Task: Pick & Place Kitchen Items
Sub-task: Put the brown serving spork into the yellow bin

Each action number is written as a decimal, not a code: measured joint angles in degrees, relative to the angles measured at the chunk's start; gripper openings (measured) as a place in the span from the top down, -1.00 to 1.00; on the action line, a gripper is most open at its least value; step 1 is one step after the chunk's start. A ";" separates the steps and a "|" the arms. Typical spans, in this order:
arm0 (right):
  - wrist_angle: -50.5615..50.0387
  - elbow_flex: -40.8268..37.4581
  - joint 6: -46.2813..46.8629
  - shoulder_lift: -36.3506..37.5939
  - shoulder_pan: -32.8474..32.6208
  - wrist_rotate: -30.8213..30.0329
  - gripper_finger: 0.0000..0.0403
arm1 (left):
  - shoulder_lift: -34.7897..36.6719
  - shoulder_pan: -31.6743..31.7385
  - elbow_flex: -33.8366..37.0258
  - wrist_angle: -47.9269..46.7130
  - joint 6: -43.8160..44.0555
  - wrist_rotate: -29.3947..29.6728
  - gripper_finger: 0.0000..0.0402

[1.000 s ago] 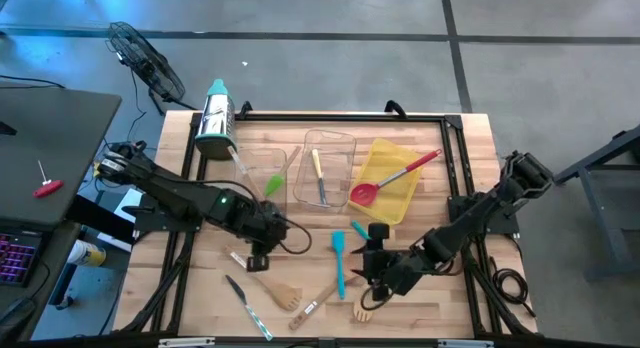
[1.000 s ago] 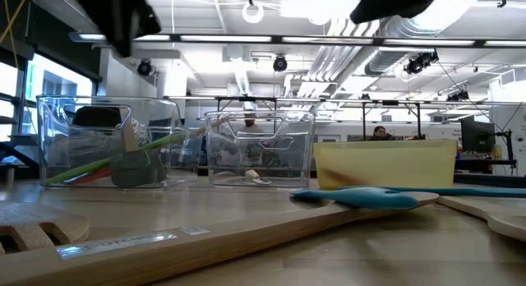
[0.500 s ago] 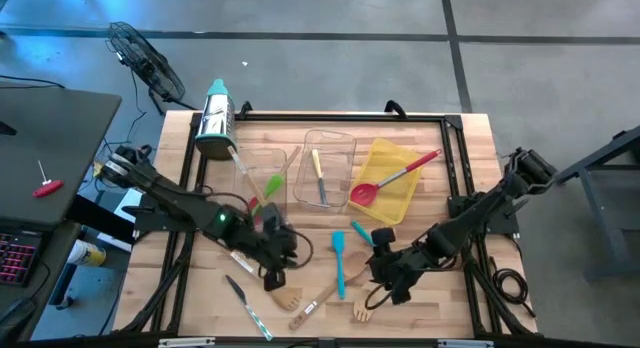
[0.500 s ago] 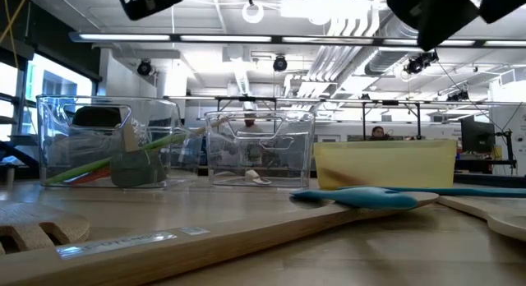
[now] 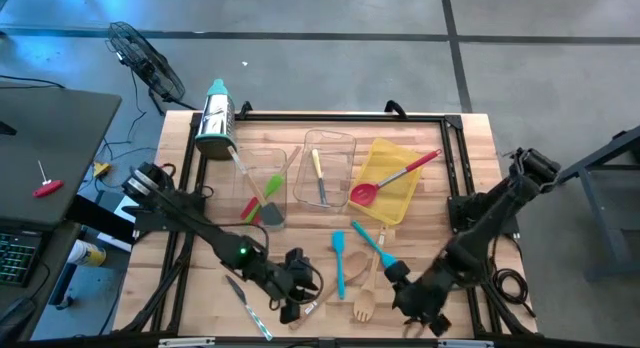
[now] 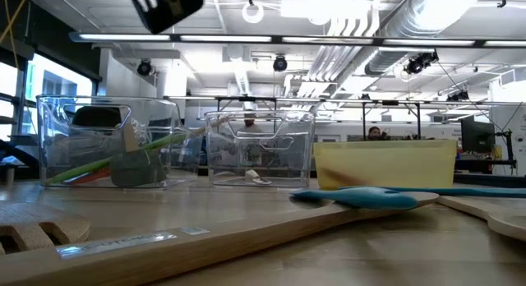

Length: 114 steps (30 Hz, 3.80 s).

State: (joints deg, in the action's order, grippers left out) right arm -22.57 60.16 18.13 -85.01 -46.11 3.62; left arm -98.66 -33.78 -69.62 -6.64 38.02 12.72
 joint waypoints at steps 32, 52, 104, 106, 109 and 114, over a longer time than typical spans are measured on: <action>25.49 0.02 -22.70 -27.14 -15.32 -44.09 0.04 | -10.35 -0.39 -0.01 22.25 8.79 0.50 0.52; 27.43 0.29 -22.02 -33.05 -10.50 -43.87 0.04 | -10.35 -0.39 -0.01 21.96 6.83 0.52 0.52; 22.19 0.31 -19.67 -34.62 -4.81 -44.66 0.04 | -11.01 -0.50 -0.04 27.91 0.65 2.17 0.52; 22.19 0.28 -19.49 -34.62 -4.81 -44.68 0.04 | -12.87 -0.50 -0.13 33.21 -2.21 3.72 0.52; 22.14 0.28 -18.96 -34.62 -4.61 -44.78 0.04 | -17.05 -0.30 -0.14 42.46 -3.21 2.48 0.52; 21.99 0.26 -17.92 -34.62 -4.55 -45.03 0.04 | -20.62 0.42 -0.09 40.41 4.92 -0.40 0.53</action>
State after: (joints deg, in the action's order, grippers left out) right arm -0.58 60.42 0.22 -119.63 -50.65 -41.41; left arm -119.28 -33.36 -69.71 33.78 42.94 12.31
